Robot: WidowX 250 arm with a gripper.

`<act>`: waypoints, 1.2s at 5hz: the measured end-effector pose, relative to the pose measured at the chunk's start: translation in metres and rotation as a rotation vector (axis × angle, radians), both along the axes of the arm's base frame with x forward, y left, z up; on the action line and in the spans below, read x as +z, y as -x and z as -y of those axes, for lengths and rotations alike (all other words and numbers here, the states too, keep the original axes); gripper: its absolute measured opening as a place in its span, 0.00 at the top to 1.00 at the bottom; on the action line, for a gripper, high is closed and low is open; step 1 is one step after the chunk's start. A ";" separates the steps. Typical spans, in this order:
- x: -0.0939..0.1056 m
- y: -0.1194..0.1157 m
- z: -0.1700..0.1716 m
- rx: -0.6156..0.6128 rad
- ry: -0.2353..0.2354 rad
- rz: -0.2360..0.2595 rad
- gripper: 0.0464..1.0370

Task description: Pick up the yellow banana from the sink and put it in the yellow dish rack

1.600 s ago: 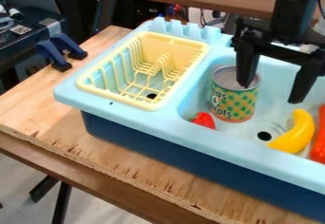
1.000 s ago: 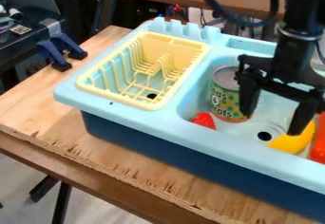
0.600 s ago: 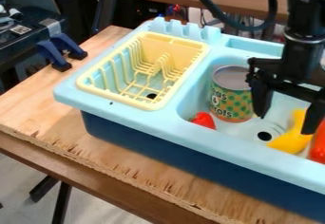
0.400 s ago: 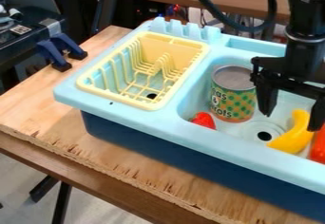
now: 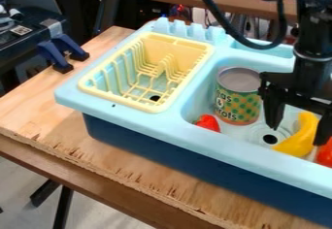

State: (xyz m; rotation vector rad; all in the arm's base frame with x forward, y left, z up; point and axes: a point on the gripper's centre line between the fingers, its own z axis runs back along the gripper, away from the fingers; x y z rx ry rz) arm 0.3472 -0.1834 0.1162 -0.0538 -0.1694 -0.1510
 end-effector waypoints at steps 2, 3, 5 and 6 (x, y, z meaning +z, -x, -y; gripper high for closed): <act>-0.019 -0.013 0.004 0.021 -0.030 -0.021 0.04; -0.027 -0.018 0.004 0.033 -0.057 -0.028 0.07; -0.029 -0.011 -0.001 0.059 -0.072 -0.037 0.51; -0.022 -0.004 -0.009 0.057 -0.072 -0.034 0.51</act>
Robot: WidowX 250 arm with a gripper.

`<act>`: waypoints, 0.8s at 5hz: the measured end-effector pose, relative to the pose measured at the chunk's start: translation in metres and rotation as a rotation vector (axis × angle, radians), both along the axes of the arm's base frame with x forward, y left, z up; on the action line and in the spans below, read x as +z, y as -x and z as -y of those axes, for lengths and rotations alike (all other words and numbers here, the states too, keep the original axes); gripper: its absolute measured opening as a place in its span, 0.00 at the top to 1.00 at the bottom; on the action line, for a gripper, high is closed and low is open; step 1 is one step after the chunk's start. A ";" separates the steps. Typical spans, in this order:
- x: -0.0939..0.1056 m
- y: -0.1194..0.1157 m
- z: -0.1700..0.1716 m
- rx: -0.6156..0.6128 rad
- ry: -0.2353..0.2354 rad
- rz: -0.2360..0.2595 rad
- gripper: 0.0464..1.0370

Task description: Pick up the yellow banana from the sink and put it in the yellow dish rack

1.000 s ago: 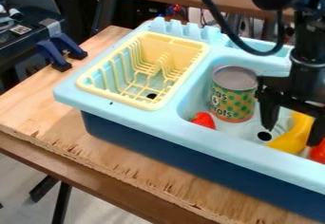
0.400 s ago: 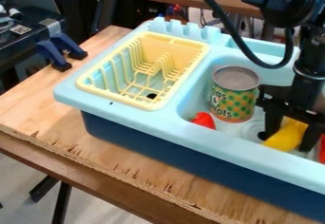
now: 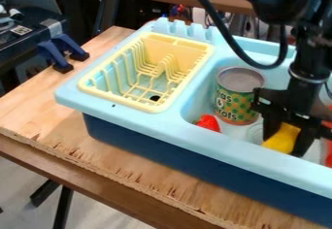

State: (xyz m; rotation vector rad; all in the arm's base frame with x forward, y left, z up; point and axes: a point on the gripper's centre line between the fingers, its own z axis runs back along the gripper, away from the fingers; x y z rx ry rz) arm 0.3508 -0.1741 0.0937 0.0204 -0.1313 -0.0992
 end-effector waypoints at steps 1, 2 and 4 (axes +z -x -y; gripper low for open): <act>0.020 0.007 -0.010 0.005 0.029 0.032 0.51; 0.048 0.006 -0.017 0.011 0.111 0.079 0.51; 0.094 0.028 -0.074 0.009 0.195 0.083 0.51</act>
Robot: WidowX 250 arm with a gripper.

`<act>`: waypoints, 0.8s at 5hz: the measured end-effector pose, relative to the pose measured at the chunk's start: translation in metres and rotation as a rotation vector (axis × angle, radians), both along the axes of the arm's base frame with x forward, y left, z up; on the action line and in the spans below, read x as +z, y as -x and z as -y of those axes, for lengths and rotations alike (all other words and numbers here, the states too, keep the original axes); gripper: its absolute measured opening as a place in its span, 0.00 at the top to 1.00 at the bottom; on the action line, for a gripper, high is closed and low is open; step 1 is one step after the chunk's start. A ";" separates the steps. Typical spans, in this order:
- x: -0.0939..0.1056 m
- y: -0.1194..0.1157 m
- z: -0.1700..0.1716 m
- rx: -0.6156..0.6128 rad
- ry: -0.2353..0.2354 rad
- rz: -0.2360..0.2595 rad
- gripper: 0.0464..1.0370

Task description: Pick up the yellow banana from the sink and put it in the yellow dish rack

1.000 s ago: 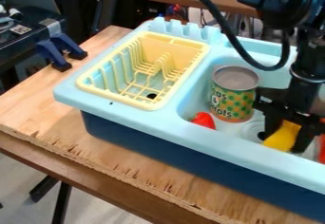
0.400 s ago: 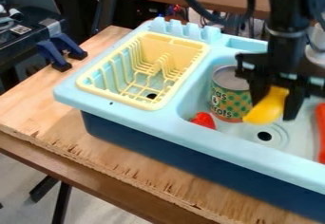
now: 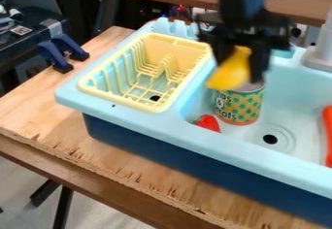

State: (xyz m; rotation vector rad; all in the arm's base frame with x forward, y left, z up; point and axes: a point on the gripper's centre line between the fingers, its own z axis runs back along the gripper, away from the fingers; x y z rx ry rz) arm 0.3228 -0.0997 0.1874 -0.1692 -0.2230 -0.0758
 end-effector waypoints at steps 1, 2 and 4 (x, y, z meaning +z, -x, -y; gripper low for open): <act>0.002 0.008 -0.024 0.009 -0.061 -0.023 0.51; 0.002 0.016 -0.049 0.042 -0.171 -0.027 0.51; -0.034 0.003 -0.085 0.187 -0.153 -0.029 0.51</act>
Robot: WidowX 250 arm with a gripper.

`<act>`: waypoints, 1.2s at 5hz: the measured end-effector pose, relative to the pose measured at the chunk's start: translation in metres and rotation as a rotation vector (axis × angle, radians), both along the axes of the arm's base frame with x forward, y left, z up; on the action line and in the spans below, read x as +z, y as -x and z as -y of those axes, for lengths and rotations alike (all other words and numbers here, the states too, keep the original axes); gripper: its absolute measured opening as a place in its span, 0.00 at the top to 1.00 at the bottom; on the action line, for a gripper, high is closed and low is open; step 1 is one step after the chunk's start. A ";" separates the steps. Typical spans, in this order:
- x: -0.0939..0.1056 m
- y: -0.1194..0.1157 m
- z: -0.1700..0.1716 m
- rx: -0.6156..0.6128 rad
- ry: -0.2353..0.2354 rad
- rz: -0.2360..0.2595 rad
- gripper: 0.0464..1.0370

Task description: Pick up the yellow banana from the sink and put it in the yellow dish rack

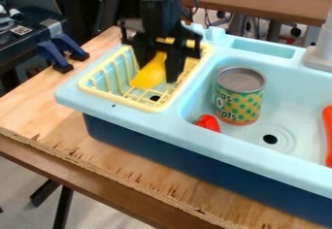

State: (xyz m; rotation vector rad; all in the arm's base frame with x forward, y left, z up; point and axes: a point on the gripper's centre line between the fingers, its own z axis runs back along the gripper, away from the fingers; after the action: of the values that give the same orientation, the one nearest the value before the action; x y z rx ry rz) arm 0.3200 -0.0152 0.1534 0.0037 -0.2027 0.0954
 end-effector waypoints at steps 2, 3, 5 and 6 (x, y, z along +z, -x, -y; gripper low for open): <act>-0.013 -0.007 -0.019 0.074 0.047 -0.007 0.51; -0.022 -0.013 -0.021 0.090 0.041 -0.033 0.51; -0.035 -0.015 -0.034 0.123 0.031 -0.084 0.51; -0.044 -0.016 -0.035 0.132 0.052 -0.112 0.51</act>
State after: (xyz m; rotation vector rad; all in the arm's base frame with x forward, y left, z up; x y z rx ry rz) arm 0.3359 0.0203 0.1093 -0.0291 -0.0881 0.2311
